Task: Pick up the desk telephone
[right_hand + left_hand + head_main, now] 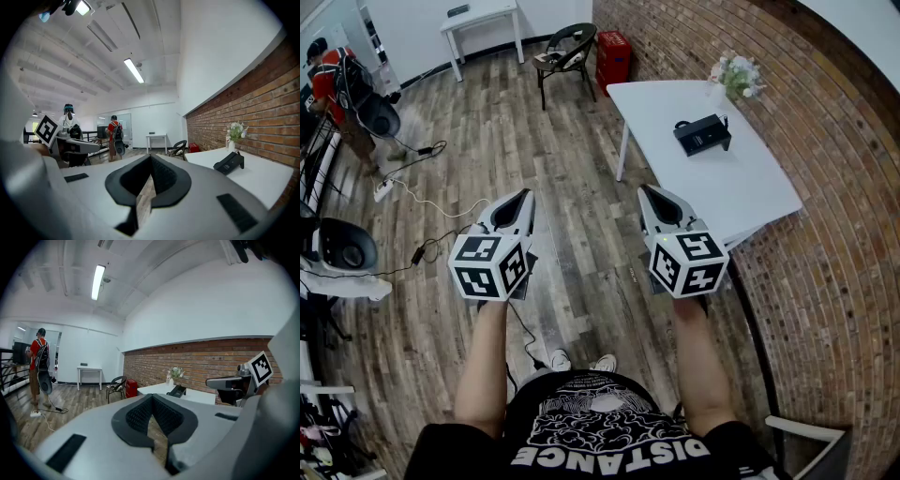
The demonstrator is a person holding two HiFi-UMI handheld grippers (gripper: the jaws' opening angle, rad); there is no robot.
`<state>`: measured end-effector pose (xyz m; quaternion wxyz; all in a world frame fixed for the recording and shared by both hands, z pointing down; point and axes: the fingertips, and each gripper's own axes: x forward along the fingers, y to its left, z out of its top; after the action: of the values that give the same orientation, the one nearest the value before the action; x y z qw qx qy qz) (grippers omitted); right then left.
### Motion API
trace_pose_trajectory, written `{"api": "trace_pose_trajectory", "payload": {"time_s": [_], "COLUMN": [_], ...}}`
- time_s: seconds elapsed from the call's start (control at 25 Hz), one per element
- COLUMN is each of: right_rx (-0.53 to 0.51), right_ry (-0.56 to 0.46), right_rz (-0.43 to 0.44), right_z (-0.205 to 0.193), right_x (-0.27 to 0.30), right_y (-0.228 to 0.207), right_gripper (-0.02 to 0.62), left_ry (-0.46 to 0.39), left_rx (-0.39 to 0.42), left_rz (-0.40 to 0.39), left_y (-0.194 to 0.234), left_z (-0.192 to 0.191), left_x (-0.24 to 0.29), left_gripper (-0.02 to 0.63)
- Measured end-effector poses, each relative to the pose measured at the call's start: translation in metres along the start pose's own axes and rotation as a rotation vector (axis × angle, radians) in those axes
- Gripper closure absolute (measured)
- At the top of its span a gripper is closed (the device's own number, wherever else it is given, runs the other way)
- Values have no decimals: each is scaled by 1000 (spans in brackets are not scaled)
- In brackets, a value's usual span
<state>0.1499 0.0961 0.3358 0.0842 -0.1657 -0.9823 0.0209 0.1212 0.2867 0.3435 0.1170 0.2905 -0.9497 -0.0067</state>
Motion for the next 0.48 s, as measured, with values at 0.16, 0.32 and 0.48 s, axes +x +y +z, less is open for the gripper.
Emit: {"api": "trace_pose_trajectory", "payload": {"time_s": [0.16, 0.32, 0.48], "right_rx": [2, 6, 1], "right_ry": [-1, 4, 1], "right_rz": [-4, 3, 20], "right_z": [-3, -9, -9], "right_x": [0, -3, -3], "right_y": [-11, -19, -25], "right_gripper": [594, 594, 592], "left_ry": [13, 17, 27], "left_rx": [9, 5, 13], "left_rz": [-12, -22, -29], "left_y": [-12, -24, -33], "left_z": [-3, -7, -9], "left_x": [9, 16, 22], "left_gripper": [600, 600, 598]}}
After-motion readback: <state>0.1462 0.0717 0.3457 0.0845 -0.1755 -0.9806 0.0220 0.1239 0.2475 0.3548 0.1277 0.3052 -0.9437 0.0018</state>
